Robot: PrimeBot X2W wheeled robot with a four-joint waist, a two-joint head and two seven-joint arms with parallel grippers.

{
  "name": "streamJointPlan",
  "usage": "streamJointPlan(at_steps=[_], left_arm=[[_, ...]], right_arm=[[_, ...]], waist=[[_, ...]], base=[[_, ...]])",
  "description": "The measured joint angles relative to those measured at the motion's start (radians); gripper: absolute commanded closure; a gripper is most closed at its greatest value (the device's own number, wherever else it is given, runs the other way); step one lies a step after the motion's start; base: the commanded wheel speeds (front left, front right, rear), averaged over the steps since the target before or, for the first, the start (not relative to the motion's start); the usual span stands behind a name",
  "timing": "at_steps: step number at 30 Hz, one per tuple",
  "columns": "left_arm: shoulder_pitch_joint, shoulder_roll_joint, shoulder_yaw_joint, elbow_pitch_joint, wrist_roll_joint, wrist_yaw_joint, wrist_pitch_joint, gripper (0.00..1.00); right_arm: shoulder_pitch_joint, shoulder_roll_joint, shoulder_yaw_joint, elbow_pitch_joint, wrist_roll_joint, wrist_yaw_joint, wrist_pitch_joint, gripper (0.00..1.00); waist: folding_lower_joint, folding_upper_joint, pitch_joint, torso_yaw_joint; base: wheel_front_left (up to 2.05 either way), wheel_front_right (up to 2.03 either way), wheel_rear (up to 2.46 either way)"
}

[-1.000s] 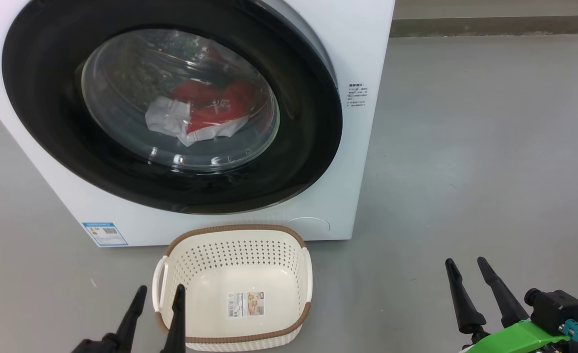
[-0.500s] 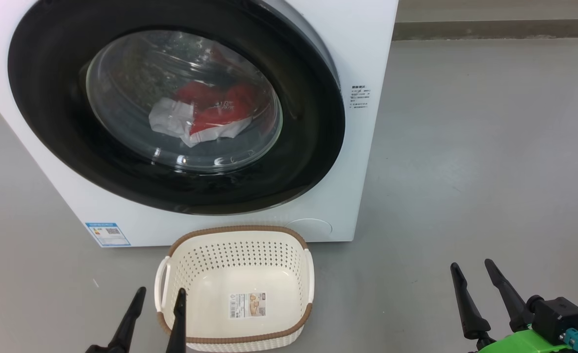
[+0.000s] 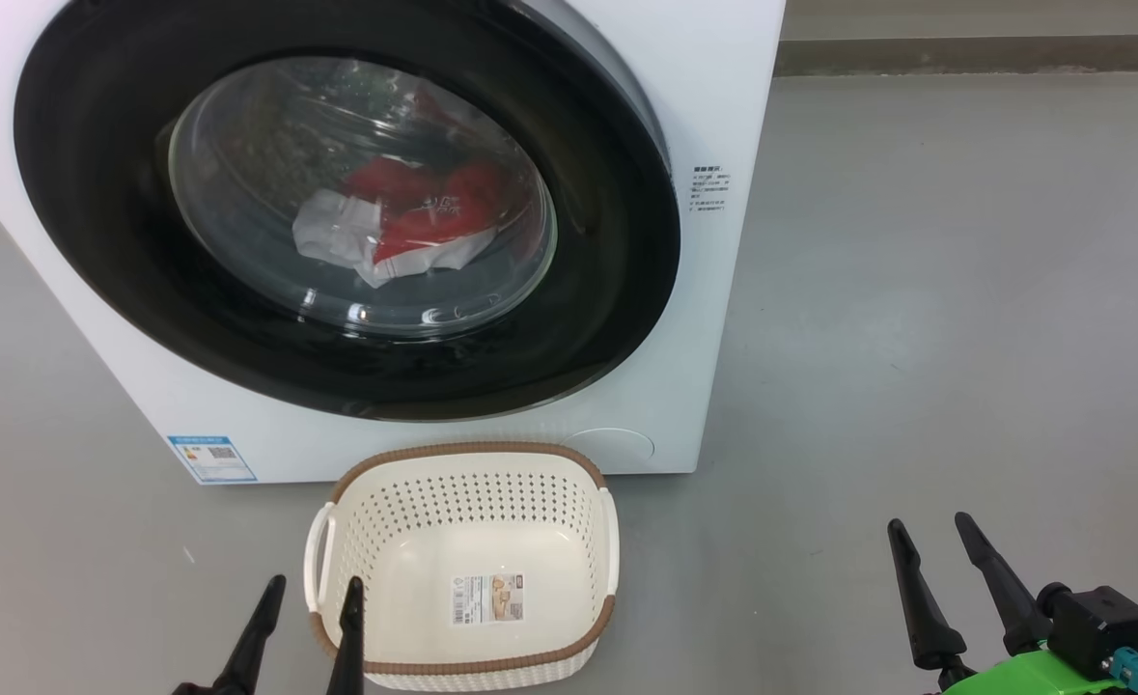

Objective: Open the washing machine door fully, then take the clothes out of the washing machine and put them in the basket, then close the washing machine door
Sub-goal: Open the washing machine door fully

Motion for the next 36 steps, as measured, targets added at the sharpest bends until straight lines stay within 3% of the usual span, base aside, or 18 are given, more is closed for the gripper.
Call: streamJointPlan(at_steps=[5, 6, 7, 8, 9, 14, 20, 26, 31, 36], left_arm=[[0.000, 0.000, 0.000, 0.000, 0.000, 0.000, 0.000, 0.00], [0.000, 0.000, 0.000, 0.000, 0.000, 0.000, 0.000, 0.00], [0.000, 0.000, -0.001, 0.000, 0.000, 0.000, 0.000, 0.00], [0.000, 0.000, -0.003, 0.000, 0.000, -0.001, 0.000, 0.00], [0.000, 0.000, -0.005, 0.000, -0.002, -0.001, 0.000, 0.00], [-0.002, 0.000, -0.010, -0.001, -0.006, -0.001, 0.000, 0.00], [-0.022, 0.001, -0.030, -0.006, -0.009, -0.001, 0.000, 0.00], [-0.084, 0.001, -0.067, -0.006, -0.026, -0.001, 0.000, 0.00], [-0.127, 0.000, -0.095, -0.005, -0.036, -0.001, 0.000, 0.00], [-0.162, 0.000, -0.111, -0.005, -0.043, 0.000, 0.000, 0.00]], right_arm=[[0.001, 0.003, -0.005, -0.012, 0.000, 0.000, 0.000, 0.00], [0.001, 0.005, -0.005, -0.018, 0.004, 0.000, 0.000, 0.21], [0.001, 0.009, -0.005, -0.022, 0.016, 0.000, 0.000, 0.56], [0.001, 0.014, 0.001, -0.029, 0.040, 0.000, 0.000, 0.71], [0.000, 0.016, 0.007, -0.031, 0.065, 0.000, 0.000, 1.00], [-0.055, 0.023, 0.044, -0.050, 0.246, 0.000, 0.000, 1.00], [-0.254, 0.009, 0.128, -0.059, 0.511, 0.000, -0.005, 1.00], [-0.455, -0.061, 0.172, -0.051, 0.769, 0.000, 0.047, 1.00], [-0.602, -0.133, 0.194, -0.020, 0.895, 0.000, 0.103, 1.00], [-0.722, -0.157, 0.205, 0.018, 1.068, 0.000, 0.233, 1.00]], waist=[[0.0000, 0.0000, 0.002, 0.002], [0.0000, 0.0000, 0.002, 0.003], [0.0000, 0.0000, 0.002, 0.003], [-0.0001, 0.0000, 0.004, 0.005], [0.0000, 0.0000, 0.005, 0.006], [0.0000, 0.0000, 0.023, 0.008], [-0.0001, 0.0000, 0.061, 0.015], [0.0000, 0.0000, 0.115, 0.034], [0.0000, 0.0000, 0.164, 0.059], [0.0000, 0.0000, 0.210, 0.086]], base=[[0.00, 0.00, 0.00], [0.00, 0.00, 0.00], [0.00, 0.00, 0.00], [0.00, 0.00, 0.00], [0.00, 0.00, 0.00], [0.00, 0.00, 0.00], [0.00, 0.00, 0.00], [0.00, 0.00, 0.00], [0.00, 0.00, 0.00], [0.00, 0.00, 0.00]])
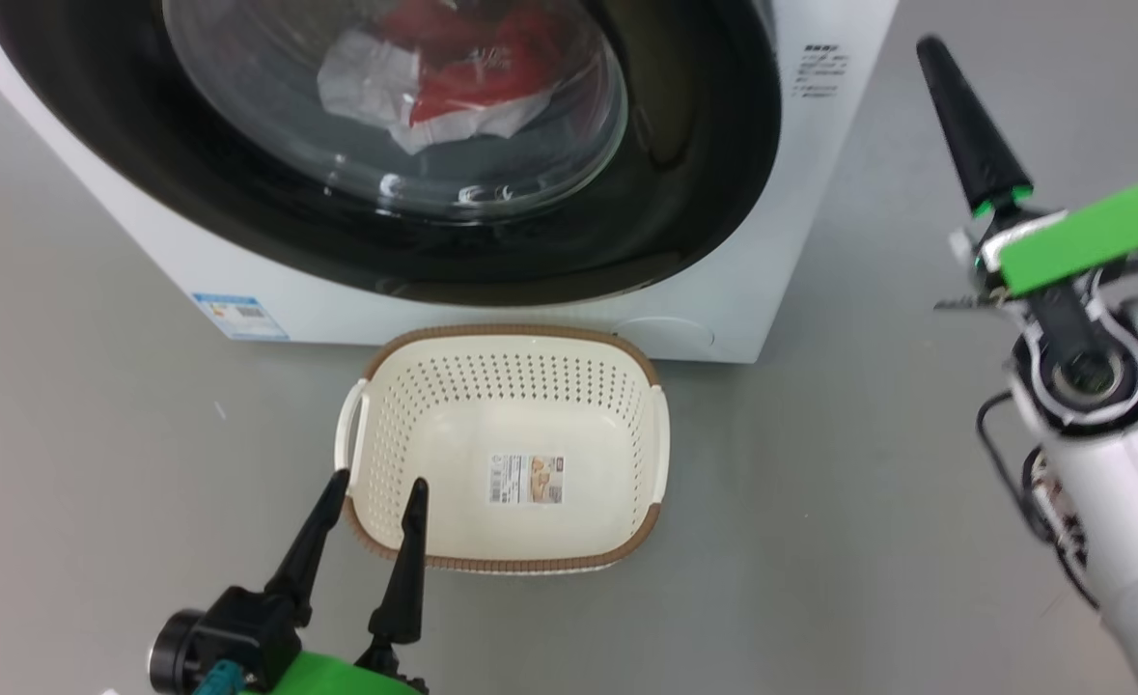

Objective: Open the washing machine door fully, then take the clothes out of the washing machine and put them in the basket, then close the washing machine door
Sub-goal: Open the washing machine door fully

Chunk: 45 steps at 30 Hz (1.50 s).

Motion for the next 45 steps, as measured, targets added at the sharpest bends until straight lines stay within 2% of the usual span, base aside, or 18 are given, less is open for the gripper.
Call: streamJointPlan(at_steps=[3, 9, 17, 27, 37, 45], left_arm=[[-0.022, 0.000, -0.007, 0.001, -0.001, 0.000, 0.000, 0.00], [-0.061, -0.001, -0.025, 0.001, -0.020, 0.000, 0.000, 0.00], [-0.091, -0.001, -0.036, 0.001, -0.027, 0.001, -0.003, 0.00], [-0.130, -0.002, -0.053, 0.002, -0.034, 0.000, -0.003, 0.00], [-0.151, -0.003, -0.075, -0.002, -0.043, 0.000, -0.003, 0.00], [-0.154, -0.003, -0.083, -0.004, -0.045, 0.001, -0.003, 0.00]], right_arm=[[-0.074, -0.021, -0.003, 0.038, 0.068, 0.000, 0.073, 1.00], [-0.203, -0.054, 0.029, 0.103, 0.131, 0.000, 0.232, 1.00], [-0.324, -0.061, 0.030, 0.206, 0.237, 0.000, 0.419, 1.00], [-0.456, -0.077, 0.037, 0.361, 0.297, 0.000, 0.602, 1.00], [-0.553, -0.079, 0.059, 0.483, 0.311, 0.000, 0.683, 1.00], [-0.560, -0.084, 0.063, 0.504, 0.318, 0.000, 0.733, 1.00]], waist=[[0.0000, 0.0000, 0.028, 0.013], [0.0000, -0.0001, 0.080, 0.036], [-0.0001, 0.0000, 0.137, 0.056], [0.0000, 0.0000, 0.190, 0.073], [0.0000, 0.0000, 0.219, 0.096], [0.0000, 0.0000, 0.220, 0.106]], base=[[0.00, 0.00, 0.00], [0.00, 0.00, 0.00], [0.00, 0.00, 0.00], [0.00, 0.00, 0.00], [0.00, 0.00, 0.00], [0.00, 0.00, 0.00]])
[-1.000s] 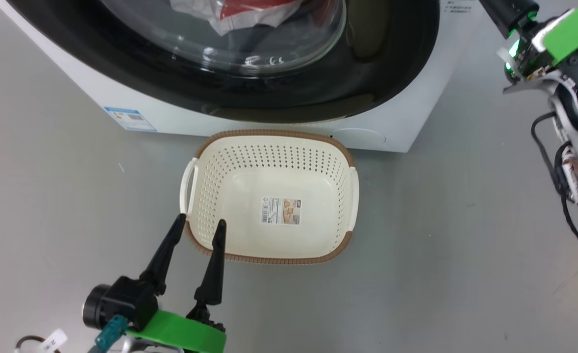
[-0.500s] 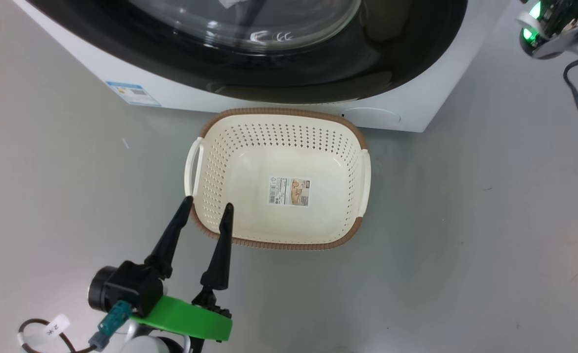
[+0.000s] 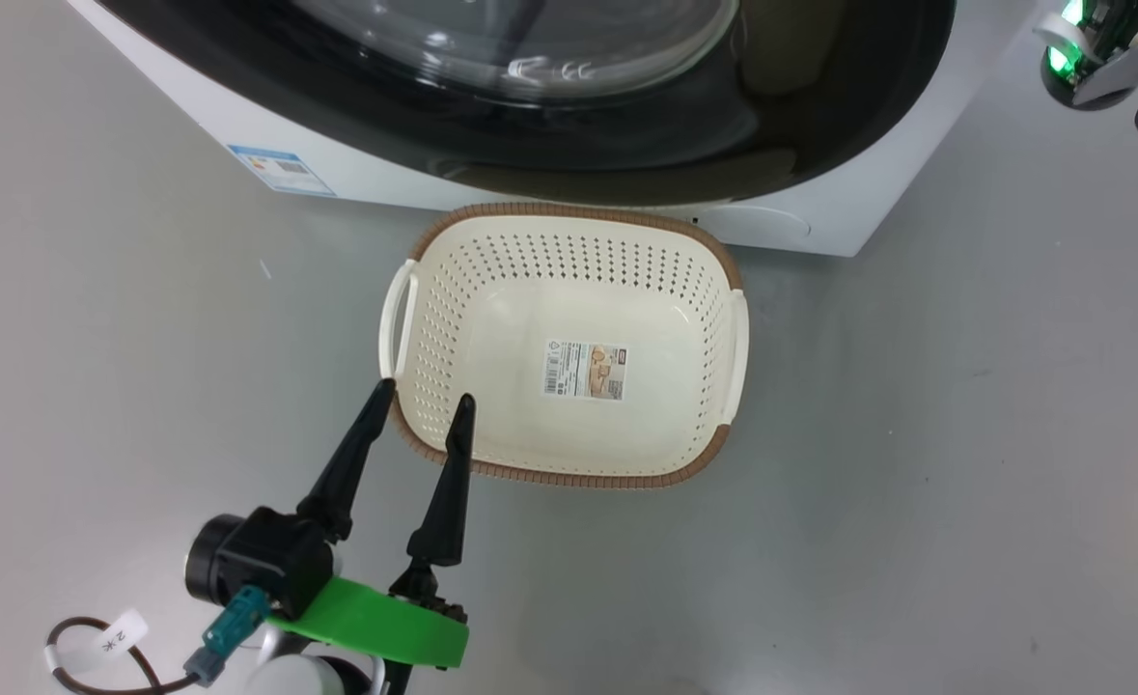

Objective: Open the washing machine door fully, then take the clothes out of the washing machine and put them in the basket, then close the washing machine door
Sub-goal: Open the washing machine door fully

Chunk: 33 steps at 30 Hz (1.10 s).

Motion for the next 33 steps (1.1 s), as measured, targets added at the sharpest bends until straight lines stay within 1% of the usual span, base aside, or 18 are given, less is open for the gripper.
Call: streamJointPlan(at_steps=[6, 11, 17, 22, 33], left_arm=[[0.002, 0.000, -0.001, 0.006, -0.005, 0.000, 0.000, 0.00], [0.011, 0.000, 0.004, 0.009, -0.004, 0.000, 0.000, 0.00], [0.061, 0.000, 0.016, 0.014, 0.004, 0.000, 0.000, 0.00], [0.107, 0.000, 0.025, 0.015, 0.008, -0.001, 0.000, 0.00], [0.192, 0.002, 0.063, 0.012, 0.022, -0.001, 0.000, 0.00]], right_arm=[[0.046, 0.011, 0.023, -0.011, -0.001, -0.006, 0.033, 1.00], [0.130, 0.049, 0.043, -0.040, -0.005, -0.006, 0.055, 1.00], [0.225, 0.073, 0.061, -0.082, -0.008, -0.006, 0.075, 1.00], [0.312, 0.079, 0.066, -0.134, -0.014, -0.006, 0.088, 1.00], [0.476, 0.143, 0.099, -0.245, -0.033, -0.006, 0.095, 1.00]], waist=[[0.0000, 0.0000, -0.034, -0.002], [0.0000, 0.0000, -0.076, -0.007], [0.0000, 0.0000, -0.130, -0.012], [-0.0001, 0.0000, -0.182, -0.012], [0.0000, -0.0001, -0.261, 0.002]], base=[[0.00, 0.00, 0.00], [0.00, 0.00, 0.00], [0.00, 0.00, 0.00], [0.00, 0.00, 0.00], [0.00, 0.00, 0.00]])
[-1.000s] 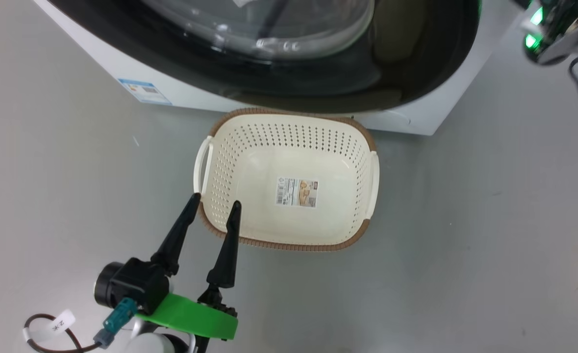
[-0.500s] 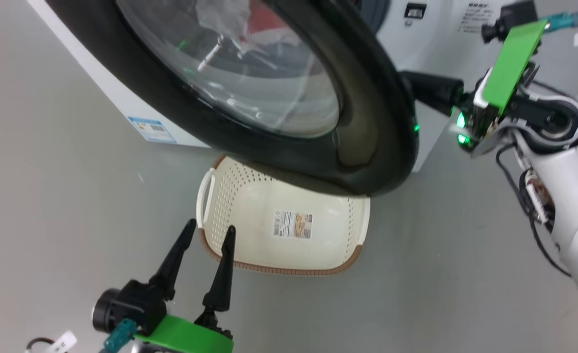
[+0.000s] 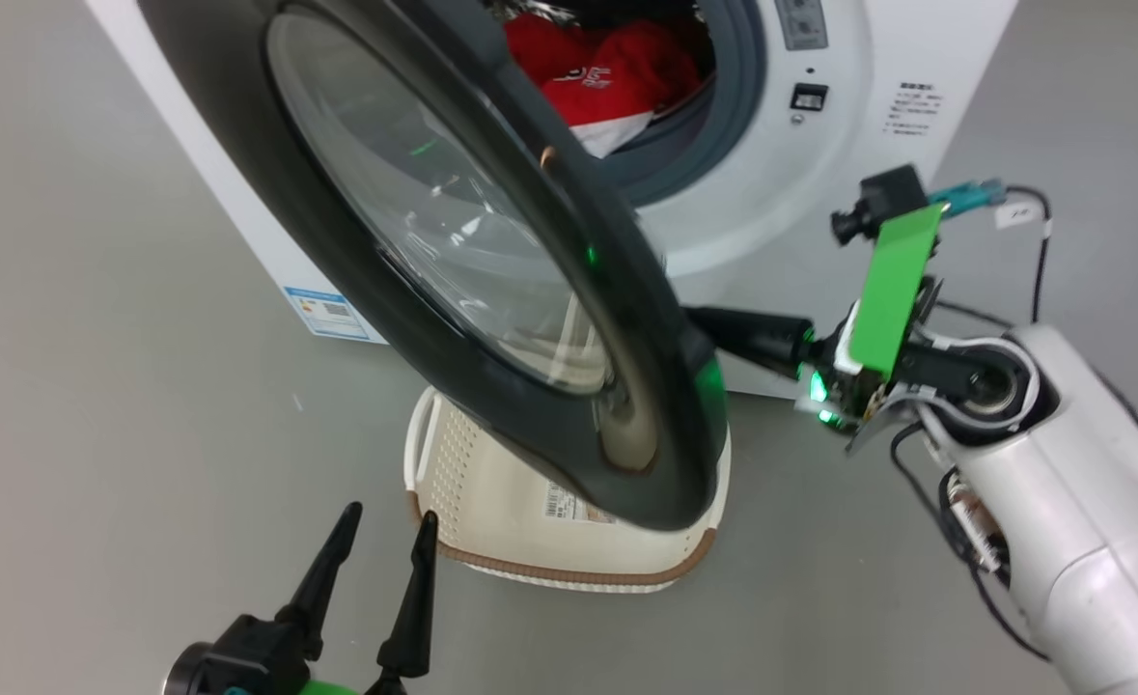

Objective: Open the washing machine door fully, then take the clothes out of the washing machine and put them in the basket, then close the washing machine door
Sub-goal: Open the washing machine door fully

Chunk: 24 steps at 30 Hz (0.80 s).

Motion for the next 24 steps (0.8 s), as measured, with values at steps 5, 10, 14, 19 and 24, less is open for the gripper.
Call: streamJointPlan(at_steps=[5, 10, 14, 19, 24], left_arm=[[0.007, 0.000, 0.008, -0.009, 0.000, 0.000, 0.000, 0.00], [0.040, 0.001, 0.008, -0.011, 0.000, 0.000, 0.000, 0.00], [0.051, 0.001, 0.011, -0.012, 0.000, 0.001, 0.000, 0.00], [0.076, 0.001, 0.013, -0.012, 0.000, 0.002, 0.000, 0.00], [0.078, 0.001, 0.016, -0.013, 0.000, 0.005, 0.000, 0.00]], right_arm=[[0.059, 0.021, 0.010, -0.037, 0.000, 0.000, 0.008, 1.00], [0.109, 0.032, 0.028, -0.057, -0.009, 0.000, 0.017, 1.00], [0.144, 0.043, 0.034, -0.067, -0.031, 0.000, 0.019, 1.00], [0.172, 0.061, 0.057, -0.077, -0.034, 0.000, 0.020, 1.00], [0.195, 0.080, 0.067, -0.091, -0.039, 0.000, 0.016, 1.00]], waist=[[0.0000, 0.0000, -0.018, 0.030], [0.0000, 0.0000, -0.037, 0.066], [0.0000, 0.0000, -0.054, 0.097], [-0.0001, 0.0000, -0.073, 0.137], [0.0000, 0.0001, -0.087, 0.179]], base=[[0.00, 0.00, 0.00], [0.00, 0.00, 0.00], [0.00, 0.00, 0.00], [0.00, 0.00, 0.00], [0.00, 0.00, 0.00]])
